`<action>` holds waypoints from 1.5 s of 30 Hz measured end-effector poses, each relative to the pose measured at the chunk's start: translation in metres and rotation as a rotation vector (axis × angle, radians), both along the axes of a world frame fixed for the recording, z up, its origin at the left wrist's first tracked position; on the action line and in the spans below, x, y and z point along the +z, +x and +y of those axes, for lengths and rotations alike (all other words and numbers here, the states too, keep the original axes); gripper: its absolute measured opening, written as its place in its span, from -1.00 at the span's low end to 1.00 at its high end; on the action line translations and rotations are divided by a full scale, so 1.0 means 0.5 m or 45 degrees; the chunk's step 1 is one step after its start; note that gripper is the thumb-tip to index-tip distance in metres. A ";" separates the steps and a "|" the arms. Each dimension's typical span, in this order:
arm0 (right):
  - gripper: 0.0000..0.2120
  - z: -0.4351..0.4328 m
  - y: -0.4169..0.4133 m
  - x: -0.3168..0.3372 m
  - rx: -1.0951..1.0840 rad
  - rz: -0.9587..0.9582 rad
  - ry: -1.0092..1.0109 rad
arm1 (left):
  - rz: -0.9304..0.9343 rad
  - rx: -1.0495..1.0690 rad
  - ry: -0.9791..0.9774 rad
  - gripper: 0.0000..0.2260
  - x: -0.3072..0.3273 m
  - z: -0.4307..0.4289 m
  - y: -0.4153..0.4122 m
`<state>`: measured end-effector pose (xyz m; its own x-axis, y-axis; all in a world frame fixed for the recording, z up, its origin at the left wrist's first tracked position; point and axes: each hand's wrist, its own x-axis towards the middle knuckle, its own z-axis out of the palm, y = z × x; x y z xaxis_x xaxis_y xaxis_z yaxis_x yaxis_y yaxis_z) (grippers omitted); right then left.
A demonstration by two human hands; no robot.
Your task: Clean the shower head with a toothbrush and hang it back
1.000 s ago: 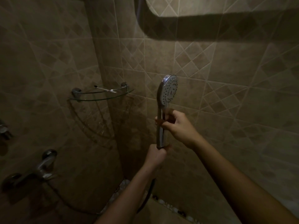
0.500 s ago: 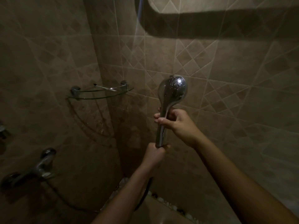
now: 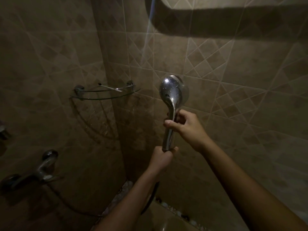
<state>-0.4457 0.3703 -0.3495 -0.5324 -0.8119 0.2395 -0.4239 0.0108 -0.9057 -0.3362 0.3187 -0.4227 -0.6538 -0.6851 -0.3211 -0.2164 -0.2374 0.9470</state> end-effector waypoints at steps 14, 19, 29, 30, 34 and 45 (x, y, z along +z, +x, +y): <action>-0.81 0.004 0.002 0.021 0.069 -0.077 0.037 | -0.066 -0.006 -0.053 -0.92 0.004 -0.013 0.004; -0.81 0.006 0.023 0.022 0.036 -0.109 -0.034 | -0.040 0.010 -0.026 -0.94 -0.001 -0.014 -0.002; -0.71 0.016 0.019 0.035 0.095 -0.238 -0.005 | -0.086 -0.001 -0.096 -0.80 -0.022 -0.029 0.002; -0.70 0.015 0.021 0.035 0.111 -0.248 -0.014 | -0.086 0.002 -0.103 -0.80 -0.024 -0.033 0.002; -0.70 0.016 0.017 0.025 0.202 -0.307 -0.004 | -0.114 -0.027 -0.155 -0.91 -0.038 -0.045 0.006; -0.65 -0.017 -0.018 -0.020 0.158 -0.396 -0.031 | -0.248 -0.058 -0.076 -0.76 -0.177 -0.101 0.005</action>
<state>-0.4547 0.3617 -0.3598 -0.4803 -0.8712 0.1014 -0.1241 -0.0470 -0.9912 -0.3337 0.2684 -0.5112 -0.6140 -0.6779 -0.4043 -0.4061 -0.1680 0.8983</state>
